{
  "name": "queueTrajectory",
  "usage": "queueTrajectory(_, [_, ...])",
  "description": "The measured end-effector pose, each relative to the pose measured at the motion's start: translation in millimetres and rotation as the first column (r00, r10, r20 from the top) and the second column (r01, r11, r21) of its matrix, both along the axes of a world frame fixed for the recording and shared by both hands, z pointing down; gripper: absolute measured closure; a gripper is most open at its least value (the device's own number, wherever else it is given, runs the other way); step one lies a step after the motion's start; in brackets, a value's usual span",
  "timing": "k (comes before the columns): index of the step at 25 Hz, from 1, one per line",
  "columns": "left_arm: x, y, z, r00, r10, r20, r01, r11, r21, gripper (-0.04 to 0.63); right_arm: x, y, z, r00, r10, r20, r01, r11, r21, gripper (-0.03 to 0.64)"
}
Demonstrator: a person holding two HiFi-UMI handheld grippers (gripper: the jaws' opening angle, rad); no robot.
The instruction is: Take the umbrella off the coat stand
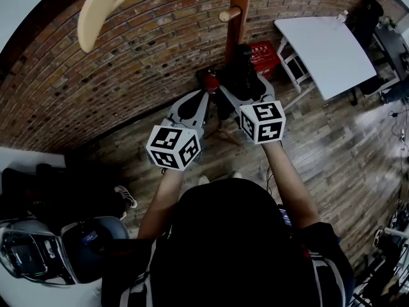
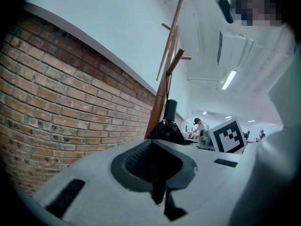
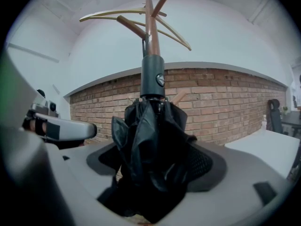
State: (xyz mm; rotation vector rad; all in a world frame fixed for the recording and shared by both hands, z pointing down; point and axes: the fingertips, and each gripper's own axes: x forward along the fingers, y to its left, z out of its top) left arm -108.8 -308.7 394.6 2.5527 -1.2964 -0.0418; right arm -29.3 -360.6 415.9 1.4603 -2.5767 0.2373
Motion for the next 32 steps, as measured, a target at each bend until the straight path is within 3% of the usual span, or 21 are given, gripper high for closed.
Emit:
queueTrajectory(4, [0.6, 1.3, -4.1, 1.000, -0.001, -0.002, 0.001, 1.000, 0.004, 0.577, 1.4, 2.1, -1.9, 1.000, -0.006, -0.012, 0.006, 1.000, -0.002, 0.232])
queueTrajectory(7, [0.5, 0.7, -7.0, 1.000, -0.002, -0.004, 0.002, 1.000, 0.005, 0.577, -0.9, 3.2, -4.6, 1.000, -0.014, -0.020, 0.014, 1.000, 0.011, 0.316])
queueTrajectory(32, [-0.8, 0.5, -8.1, 1.000, -0.020, -0.006, 0.020, 1.000, -0.001, 0.577, -2.2, 6.6, -6.1, 0.998, -0.055, -0.022, 0.054, 0.998, -0.037, 0.350])
